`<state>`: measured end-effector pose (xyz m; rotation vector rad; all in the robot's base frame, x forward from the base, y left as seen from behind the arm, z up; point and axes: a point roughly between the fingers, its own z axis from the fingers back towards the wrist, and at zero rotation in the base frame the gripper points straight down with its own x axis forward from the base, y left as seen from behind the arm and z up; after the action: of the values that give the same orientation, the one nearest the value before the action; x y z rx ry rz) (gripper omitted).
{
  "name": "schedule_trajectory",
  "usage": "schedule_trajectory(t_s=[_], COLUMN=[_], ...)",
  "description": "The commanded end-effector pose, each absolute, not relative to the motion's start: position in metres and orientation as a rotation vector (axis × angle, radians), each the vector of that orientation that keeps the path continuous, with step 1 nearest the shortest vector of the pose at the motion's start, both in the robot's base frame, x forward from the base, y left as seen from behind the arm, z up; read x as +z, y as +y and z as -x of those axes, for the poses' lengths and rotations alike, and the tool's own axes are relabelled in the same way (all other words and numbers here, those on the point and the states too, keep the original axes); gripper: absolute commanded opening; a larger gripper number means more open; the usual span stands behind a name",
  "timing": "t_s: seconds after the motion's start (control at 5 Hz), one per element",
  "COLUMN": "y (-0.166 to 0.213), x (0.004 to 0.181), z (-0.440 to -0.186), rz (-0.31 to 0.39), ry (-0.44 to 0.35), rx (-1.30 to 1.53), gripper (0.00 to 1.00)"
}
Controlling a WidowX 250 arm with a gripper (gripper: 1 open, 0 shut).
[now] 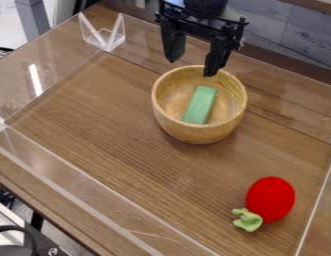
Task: Move the red fruit to the left
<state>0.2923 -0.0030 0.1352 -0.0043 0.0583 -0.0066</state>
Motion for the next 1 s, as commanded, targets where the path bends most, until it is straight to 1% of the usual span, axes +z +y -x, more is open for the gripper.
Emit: schedule_trajectory(t_s=[0.0, 0.2, 0.4, 0.6, 0.8], y=[-0.017, -0.048, -0.080, -0.105, -0.120], x=[0.130, 0.122, 0.118, 0.113, 0.106], z=[-0.281, -0.265, -0.249, -0.236, -0.228], rz=[0.011, 0.022, 0.020, 0.026, 0.026], ry=[0.079, 0.097, 0.091, 0.078, 0.068], rx=[-0.016, -0.046, -0.063, -0.071, -0.085], gripper=[1.00, 1.00, 1.00, 1.00, 1.00])
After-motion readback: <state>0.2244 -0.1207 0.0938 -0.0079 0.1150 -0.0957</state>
